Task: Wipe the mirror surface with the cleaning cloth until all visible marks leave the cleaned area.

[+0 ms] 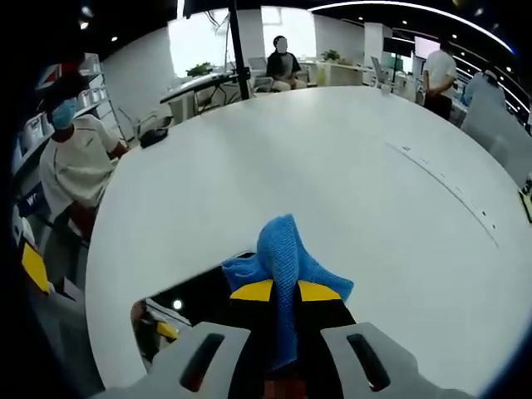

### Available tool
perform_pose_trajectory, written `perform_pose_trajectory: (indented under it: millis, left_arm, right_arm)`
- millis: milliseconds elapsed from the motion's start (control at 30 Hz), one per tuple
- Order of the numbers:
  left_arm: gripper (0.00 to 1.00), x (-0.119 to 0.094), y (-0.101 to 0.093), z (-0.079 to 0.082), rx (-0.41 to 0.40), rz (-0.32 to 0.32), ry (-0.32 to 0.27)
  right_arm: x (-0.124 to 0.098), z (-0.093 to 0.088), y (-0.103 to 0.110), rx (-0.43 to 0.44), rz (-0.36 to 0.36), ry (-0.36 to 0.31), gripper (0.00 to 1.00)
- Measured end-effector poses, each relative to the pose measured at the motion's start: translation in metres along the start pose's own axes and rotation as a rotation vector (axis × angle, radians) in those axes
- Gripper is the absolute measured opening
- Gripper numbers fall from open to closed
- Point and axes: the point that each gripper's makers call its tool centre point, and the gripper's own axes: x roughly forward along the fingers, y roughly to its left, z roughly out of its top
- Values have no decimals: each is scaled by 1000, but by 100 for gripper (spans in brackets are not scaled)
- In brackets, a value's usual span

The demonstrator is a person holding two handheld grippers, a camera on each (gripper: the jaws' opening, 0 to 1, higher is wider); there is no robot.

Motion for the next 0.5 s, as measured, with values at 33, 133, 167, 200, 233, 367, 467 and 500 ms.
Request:
perform_pose_trajectory:
  millis: [33, 133, 167, 200, 233, 367, 467, 500]
  left_arm:
    - [37, 0, 0, 0, 0, -1, 1]
    - [37, 0, 0, 0, 1, -2, 1]
    - [37, 0, 0, 0, 1, -2, 1]
    - [37, 0, 0, 0, 1, -2, 1]
    - [37, 0, 0, 0, 1, -2, 2]
    - [37, 0, -1, 0, 2, -4, 2]
    - [37, 0, -1, 0, 2, -3, 3]
    - [37, 0, -1, 0, 3, -3, 3]
  right_arm:
    - [-1, 0, 0, 0, -1, 1, 4]
    - [-2, -2, -1, 1, -3, 3, 4]
    - [-3, -2, -1, 4, -4, 3, 4]
    - [-3, -2, -2, 5, -5, 3, 4]
    - [-4, -3, -2, 6, -7, 3, 4]
    - [-6, -5, -3, 12, -11, 3, 4]
    - [-7, -6, -4, 16, -11, 3, 4]
    - [-7, -6, -5, 16, -12, 3, 4]
